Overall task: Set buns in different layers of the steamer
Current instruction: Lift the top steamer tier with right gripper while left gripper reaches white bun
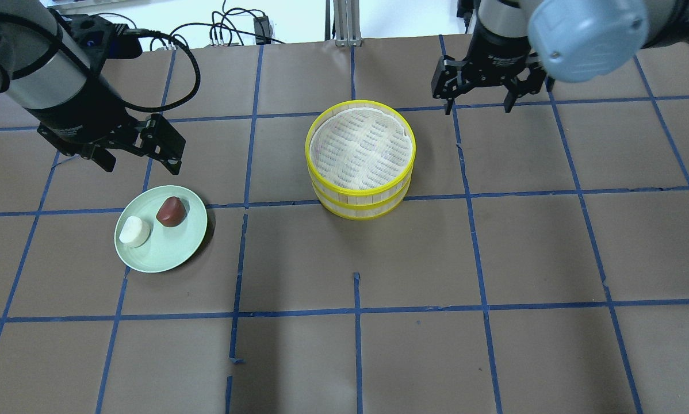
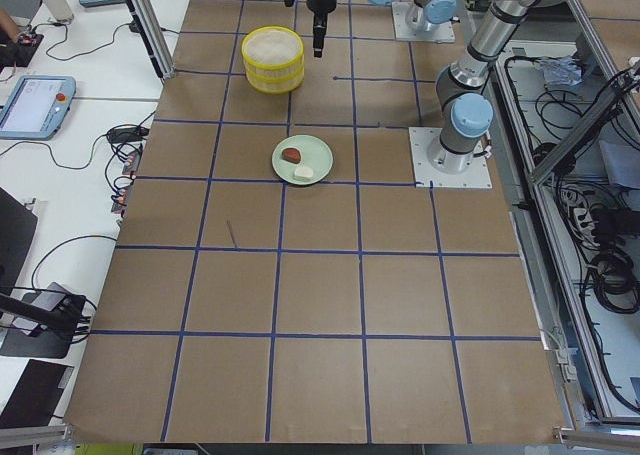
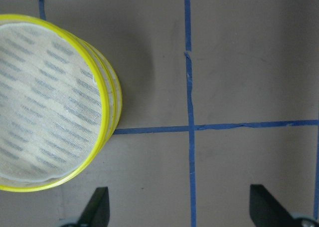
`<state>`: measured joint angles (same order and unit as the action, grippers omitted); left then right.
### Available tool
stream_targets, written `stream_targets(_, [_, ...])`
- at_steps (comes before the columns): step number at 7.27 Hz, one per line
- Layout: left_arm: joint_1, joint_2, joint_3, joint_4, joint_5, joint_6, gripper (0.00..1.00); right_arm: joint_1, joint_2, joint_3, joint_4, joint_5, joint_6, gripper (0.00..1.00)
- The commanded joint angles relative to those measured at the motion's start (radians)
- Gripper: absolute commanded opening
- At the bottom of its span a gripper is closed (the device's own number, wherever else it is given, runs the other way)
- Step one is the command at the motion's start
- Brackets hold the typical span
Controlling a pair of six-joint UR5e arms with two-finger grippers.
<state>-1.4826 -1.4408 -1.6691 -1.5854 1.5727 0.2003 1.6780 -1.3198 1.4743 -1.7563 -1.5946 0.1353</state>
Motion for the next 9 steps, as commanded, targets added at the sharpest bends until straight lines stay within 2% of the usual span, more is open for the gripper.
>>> stream_targets(1, [0.137, -0.003, -0.014, -0.019, 0.000, 0.136, 1.00, 0.049, 0.158, 0.006, -0.179, 0.008, 0.078, 0.98])
stream_targets(3, [0.272, -0.018, -0.111, -0.016, -0.006, 0.291, 1.00, 0.057, 0.233, 0.023, -0.263, 0.011, 0.093, 0.95])
stream_targets(4, [0.324, -0.045, -0.159, 0.013, -0.008, 0.351, 1.00, 0.057, 0.241, 0.030, -0.270, 0.015, 0.095, 0.85])
stream_targets(6, [0.338, -0.171, -0.217, 0.213, -0.003, 0.357, 1.00, 0.058, 0.240, 0.067, -0.270, 0.018, 0.095, 0.39])
stream_targets(7, [0.338, -0.214, -0.245, 0.275, -0.003, 0.351, 0.98, 0.058, 0.235, 0.076, -0.253, 0.016, 0.095, 0.08])
stream_targets(9, [0.340, -0.294, -0.285, 0.378, 0.027, 0.341, 0.98, 0.057, 0.231, 0.077, -0.256, 0.012, 0.078, 0.06])
